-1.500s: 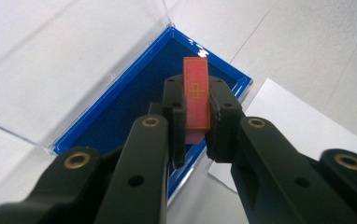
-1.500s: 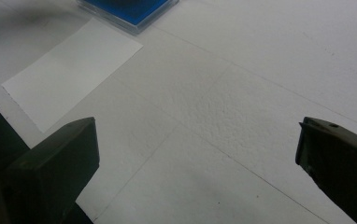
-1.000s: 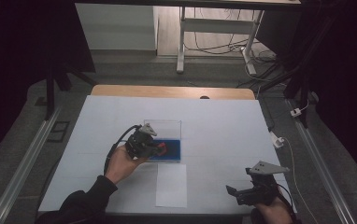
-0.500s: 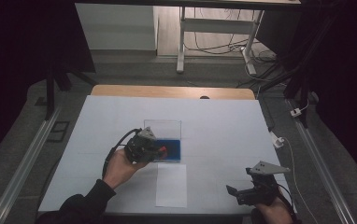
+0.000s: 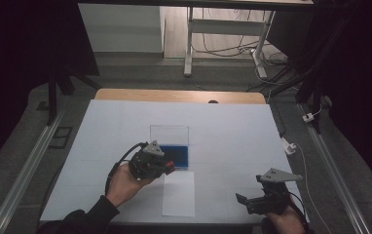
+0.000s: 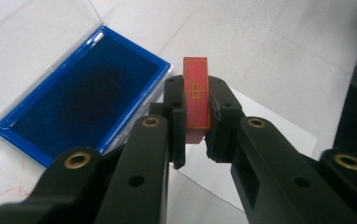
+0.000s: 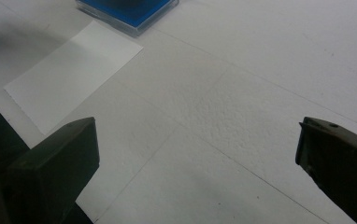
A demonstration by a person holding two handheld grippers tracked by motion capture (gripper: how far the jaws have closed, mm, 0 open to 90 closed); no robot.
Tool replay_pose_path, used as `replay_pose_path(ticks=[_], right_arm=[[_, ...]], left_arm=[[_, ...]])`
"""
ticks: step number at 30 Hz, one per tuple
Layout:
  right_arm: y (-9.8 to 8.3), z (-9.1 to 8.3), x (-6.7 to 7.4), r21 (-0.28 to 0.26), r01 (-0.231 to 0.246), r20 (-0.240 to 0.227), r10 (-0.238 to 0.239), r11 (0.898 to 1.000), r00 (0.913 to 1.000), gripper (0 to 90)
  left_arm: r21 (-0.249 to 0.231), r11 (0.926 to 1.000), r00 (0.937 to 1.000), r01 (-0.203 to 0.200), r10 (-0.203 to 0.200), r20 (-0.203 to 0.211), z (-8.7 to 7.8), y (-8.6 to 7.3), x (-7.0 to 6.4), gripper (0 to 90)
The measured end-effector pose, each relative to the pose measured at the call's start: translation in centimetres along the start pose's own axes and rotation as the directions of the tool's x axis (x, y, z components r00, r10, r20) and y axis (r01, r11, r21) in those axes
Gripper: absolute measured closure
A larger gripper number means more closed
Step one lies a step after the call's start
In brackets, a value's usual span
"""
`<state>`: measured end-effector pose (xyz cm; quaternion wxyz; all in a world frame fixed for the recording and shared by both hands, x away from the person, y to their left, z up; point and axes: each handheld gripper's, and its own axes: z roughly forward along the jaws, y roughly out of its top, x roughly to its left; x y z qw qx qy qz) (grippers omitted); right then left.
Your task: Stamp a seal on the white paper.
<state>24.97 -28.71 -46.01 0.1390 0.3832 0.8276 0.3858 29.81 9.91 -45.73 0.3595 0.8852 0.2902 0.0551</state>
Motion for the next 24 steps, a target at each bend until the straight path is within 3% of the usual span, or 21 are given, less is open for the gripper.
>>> replay_pose_path(ticks=[8,24], right_arm=[[0.0,0.1,0.0,0.005,0.002,-0.001,-0.002,1.0,1.0,0.0],[0.1,0.2,0.0,0.008,0.009,-0.001,-0.009,1.0,1.0,0.0]], left_arm=[[-0.002,1.0,0.9999,-0.004,0.004,0.016,-0.1,-0.5,-0.9,79.6],[0.05,0.9975,0.998,-0.05,0.048,0.041,2.8,-0.6,-2.0,79.6]])
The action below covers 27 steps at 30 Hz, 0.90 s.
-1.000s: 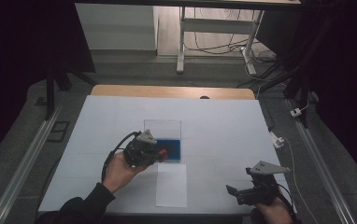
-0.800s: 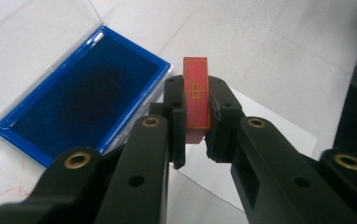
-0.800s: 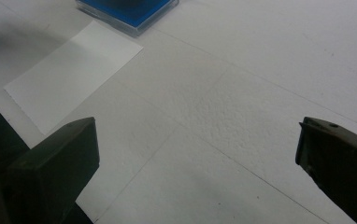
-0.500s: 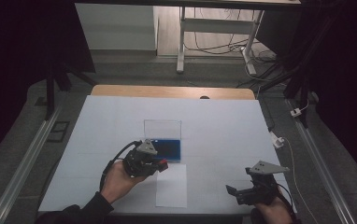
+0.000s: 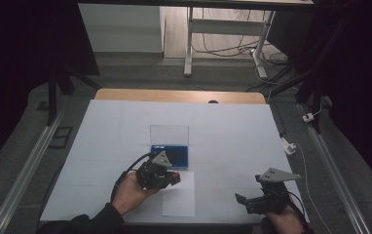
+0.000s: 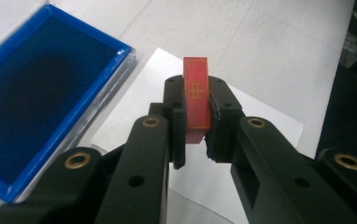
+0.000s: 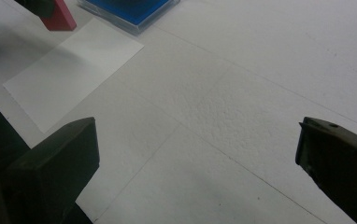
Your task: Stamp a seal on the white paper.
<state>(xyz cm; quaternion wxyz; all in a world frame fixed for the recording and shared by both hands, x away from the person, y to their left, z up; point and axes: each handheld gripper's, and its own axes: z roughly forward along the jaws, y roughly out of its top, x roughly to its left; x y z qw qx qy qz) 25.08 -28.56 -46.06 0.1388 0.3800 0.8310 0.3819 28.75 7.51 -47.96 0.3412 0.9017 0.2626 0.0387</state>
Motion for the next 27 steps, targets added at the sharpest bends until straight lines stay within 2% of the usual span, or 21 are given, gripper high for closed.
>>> replay_pose_path(ticks=[10,27], right_arm=[[0.0,0.0,0.0,0.002,0.0,0.0,0.0,1.0,1.0,0.3],[0.0,0.0,0.0,0.003,-0.003,0.003,0.003,1.0,1.0,0.3]], left_arm=[[0.027,0.9992,0.9996,-0.028,0.028,0.01,1.1,0.1,-0.7,79.6],[0.066,0.9968,0.999,-0.044,0.044,0.005,2.5,-0.5,-0.9,79.7]])
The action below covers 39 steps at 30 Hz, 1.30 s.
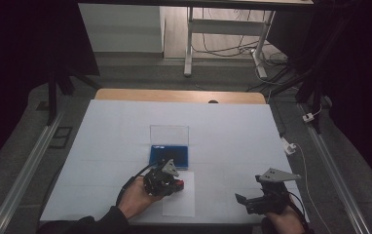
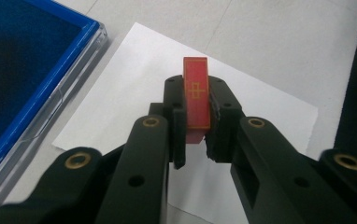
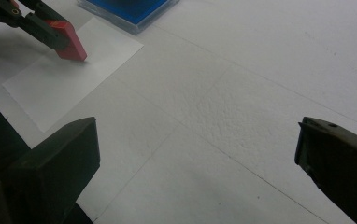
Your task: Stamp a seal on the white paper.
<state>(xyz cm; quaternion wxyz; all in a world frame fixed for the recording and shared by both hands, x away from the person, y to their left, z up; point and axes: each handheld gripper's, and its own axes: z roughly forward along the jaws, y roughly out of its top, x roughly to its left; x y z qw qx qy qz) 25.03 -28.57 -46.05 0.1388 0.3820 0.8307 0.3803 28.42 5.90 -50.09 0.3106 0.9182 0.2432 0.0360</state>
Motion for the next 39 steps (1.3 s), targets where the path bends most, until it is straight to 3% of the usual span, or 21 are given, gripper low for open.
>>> replay_pose_path(ticks=[13,20,32,39], right_arm=[[0.0,0.02,-0.04,0.0,-0.001,-0.004,0.001,1.0,1.0,0.3],[0.01,0.04,0.01,0.001,0.002,-0.003,-0.002,1.0,1.0,0.3],[0.07,0.11,0.05,0.007,0.007,0.0,-0.007,1.0,1.0,0.3],[0.08,0.16,0.07,0.008,0.007,-0.003,-0.007,1.0,1.0,0.3]], left_arm=[[0.011,0.9998,0.9998,-0.018,0.018,0.008,0.57,-0.38,0.12,79.9],[-0.004,0.9999,0.9997,0.01,-0.01,0.021,0.68,-0.58,0.29,80.2],[-0.01,1.0,0.9997,0.002,-0.002,-0.024,0.76,-0.74,-0.44,80.4],[-0.009,0.9991,0.999,0.041,-0.04,0.018,0.78,-0.73,0.25,80.4]])
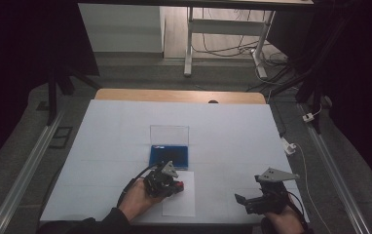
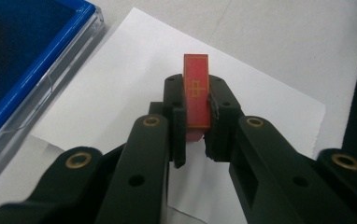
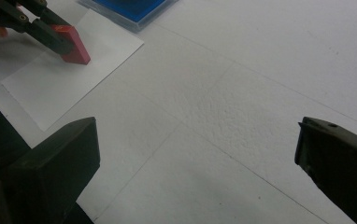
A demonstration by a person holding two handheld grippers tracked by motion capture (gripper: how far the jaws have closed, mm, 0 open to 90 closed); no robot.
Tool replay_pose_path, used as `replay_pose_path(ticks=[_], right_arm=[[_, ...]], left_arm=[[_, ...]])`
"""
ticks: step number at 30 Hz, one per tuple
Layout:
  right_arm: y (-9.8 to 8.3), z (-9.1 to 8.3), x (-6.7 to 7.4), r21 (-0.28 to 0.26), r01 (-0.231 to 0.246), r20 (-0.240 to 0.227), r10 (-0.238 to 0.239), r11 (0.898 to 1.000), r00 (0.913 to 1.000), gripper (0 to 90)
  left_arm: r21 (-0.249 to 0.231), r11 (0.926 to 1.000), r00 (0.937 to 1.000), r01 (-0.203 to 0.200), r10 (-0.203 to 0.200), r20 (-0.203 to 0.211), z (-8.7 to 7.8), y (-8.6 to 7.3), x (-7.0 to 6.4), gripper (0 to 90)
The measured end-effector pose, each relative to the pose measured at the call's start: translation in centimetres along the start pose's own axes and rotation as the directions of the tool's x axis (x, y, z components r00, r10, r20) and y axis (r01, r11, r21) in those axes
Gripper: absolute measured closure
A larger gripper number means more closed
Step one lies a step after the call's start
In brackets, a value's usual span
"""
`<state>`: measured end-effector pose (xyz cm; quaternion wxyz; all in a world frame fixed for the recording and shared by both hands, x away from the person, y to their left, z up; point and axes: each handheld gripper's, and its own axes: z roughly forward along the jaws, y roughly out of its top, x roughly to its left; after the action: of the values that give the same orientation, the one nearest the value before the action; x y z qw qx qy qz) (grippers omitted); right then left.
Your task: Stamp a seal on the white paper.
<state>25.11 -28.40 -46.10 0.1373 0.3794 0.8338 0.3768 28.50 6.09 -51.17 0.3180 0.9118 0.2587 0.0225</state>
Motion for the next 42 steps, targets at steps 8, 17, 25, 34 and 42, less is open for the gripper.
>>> replay_pose_path(ticks=[8,17,25,34,42], right_arm=[[0.0,0.0,0.0,0.002,0.0,0.0,0.0,1.0,1.0,0.3],[0.0,0.0,-0.1,-0.001,-0.002,-0.002,0.002,1.0,1.0,0.4],[0.0,-0.1,-0.1,-0.003,0.0,-0.004,0.0,1.0,1.0,0.3],[-0.1,-0.1,-0.1,-0.002,0.002,-0.006,-0.002,1.0,1.0,1.8],[-0.1,-0.1,-0.1,-0.005,-0.002,-0.006,0.002,1.0,1.0,1.8]], left_arm=[[0.009,0.9995,0.999,-0.032,0.032,-0.03,0.0,0.1,-0.5,80.4],[-0.01,0.9999,0.9999,-0.006,0.005,-0.013,-0.1,0.0,-0.2,80.0],[-0.016,0.9995,0.9996,0.026,-0.026,0.007,-0.3,0.1,0.2,79.6],[-0.058,0.9979,0.9995,0.03,-0.03,0.003,-1.5,0.4,0.4,79.5],[-0.067,0.9976,0.9998,0.021,-0.02,0.007,-2.2,0.6,0.4,79.6]])
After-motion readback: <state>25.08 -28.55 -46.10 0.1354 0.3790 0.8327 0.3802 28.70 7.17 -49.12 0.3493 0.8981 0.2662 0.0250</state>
